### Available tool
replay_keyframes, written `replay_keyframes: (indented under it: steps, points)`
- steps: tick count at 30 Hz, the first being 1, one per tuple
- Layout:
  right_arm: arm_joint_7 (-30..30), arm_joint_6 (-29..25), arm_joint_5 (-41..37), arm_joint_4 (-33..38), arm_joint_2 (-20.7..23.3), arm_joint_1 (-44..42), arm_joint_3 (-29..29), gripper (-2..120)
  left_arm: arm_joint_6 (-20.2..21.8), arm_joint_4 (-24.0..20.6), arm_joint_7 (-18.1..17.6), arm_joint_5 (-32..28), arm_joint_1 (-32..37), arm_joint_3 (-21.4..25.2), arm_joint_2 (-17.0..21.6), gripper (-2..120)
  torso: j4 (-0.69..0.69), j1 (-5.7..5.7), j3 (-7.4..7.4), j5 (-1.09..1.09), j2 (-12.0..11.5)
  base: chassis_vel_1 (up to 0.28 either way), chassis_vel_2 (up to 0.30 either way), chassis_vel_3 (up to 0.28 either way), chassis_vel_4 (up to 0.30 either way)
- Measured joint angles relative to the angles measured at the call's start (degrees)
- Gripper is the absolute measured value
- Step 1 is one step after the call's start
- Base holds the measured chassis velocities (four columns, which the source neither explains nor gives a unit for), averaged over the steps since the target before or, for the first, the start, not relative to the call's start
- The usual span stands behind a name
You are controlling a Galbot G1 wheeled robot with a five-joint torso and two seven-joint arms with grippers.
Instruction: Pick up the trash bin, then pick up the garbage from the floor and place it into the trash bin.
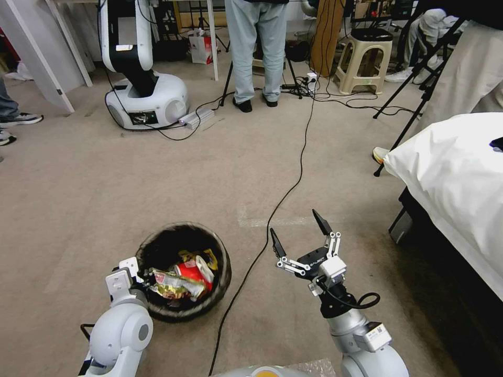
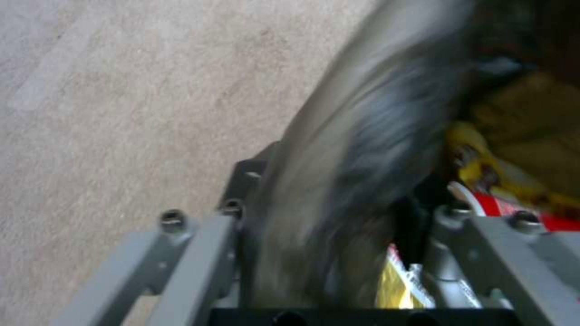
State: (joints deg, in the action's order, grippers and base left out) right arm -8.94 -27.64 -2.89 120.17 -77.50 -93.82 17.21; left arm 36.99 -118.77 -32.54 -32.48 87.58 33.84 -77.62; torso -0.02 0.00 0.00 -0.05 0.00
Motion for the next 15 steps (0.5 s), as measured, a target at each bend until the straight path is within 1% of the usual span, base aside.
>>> replay_keyframes:
  steps: [3, 4, 6, 7, 8, 9, 10, 11, 13, 15]
  points:
    - [0.0, 0.0, 0.1, -0.3, -0.1, 0.1, -0.3, 100, -0.6, 0.0, 0.6, 0.3, -0.1, -0.2, 0.0, 53, 0.01, 0.00, 0.00, 0.03, 0.0, 0.000, 0.000, 0.000, 0.000]
    - [0.0, 0.0, 0.1, -0.3, -0.1, 0.1, -0.3, 100, -0.6, 0.0, 0.6, 0.3, -0.1, -0.2, 0.0, 53, 0.01, 0.00, 0.00, 0.03, 0.0, 0.000, 0.000, 0.000, 0.000]
    - [0.0, 0.0, 0.1, -0.4, -0.2, 0.1, -0.4, 100, -0.9, -0.1, 0.8, 0.5, -0.3, -0.4, 0.0, 63, 0.01, 0.00, 0.00, 0.04, 0.0, 0.000, 0.000, 0.000, 0.000]
    - [0.0, 0.0, 0.1, -0.4, -0.2, 0.1, -0.4, 100, -0.9, -0.1, 0.8, 0.5, -0.3, -0.4, 0.0, 63, 0.01, 0.00, 0.00, 0.04, 0.0, 0.000, 0.000, 0.000, 0.000]
    - [0.0, 0.0, 0.1, -0.4, -0.2, 0.2, -0.5, 100, -0.9, -0.1, 0.9, 0.5, -0.3, -0.5, 0.0, 66, 0.01, 0.00, 0.00, 0.04, 0.0, 0.000, 0.000, 0.000, 0.000]
    - [0.0, 0.0, 0.1, -0.5, -0.2, 0.2, -0.5, 100, -1.0, -0.3, 1.1, 0.6, -0.4, -0.6, 0.0, 73, 0.01, 0.00, 0.00, 0.05, 0.0, 0.000, 0.000, 0.000, 0.000]
    - [0.0, 0.0, 0.2, -0.5, -0.2, 0.1, -0.5, 100, -1.0, -0.4, 1.1, 0.6, -0.4, -0.6, 0.0, 76, -0.01, -0.01, 0.00, 0.06, 0.0, 0.000, 0.000, 0.000, 0.000]
    - [0.0, 0.0, 0.2, -0.5, -0.2, 0.1, -0.5, 100, -1.0, -0.4, 1.1, 0.6, -0.4, -0.6, 0.0, 76, -0.01, -0.01, 0.00, 0.06, 0.0, 0.000, 0.000, 0.000, 0.000]
    - [-0.1, 0.0, 0.2, -0.5, -0.2, 0.1, -0.6, 100, -1.0, -0.7, 1.1, 0.6, -0.5, -0.7, 0.1, 86, 0.02, 0.00, 0.00, 0.06, 0.0, 0.000, 0.000, 0.000, 0.000]
    - [-0.1, 0.0, 0.3, -0.5, -0.2, 0.0, -0.7, 100, -1.0, -0.9, 1.1, 0.6, -0.6, -0.8, 0.1, 88, 0.02, 0.00, 0.00, 0.07, 0.0, 0.000, 0.000, 0.000, 0.000]
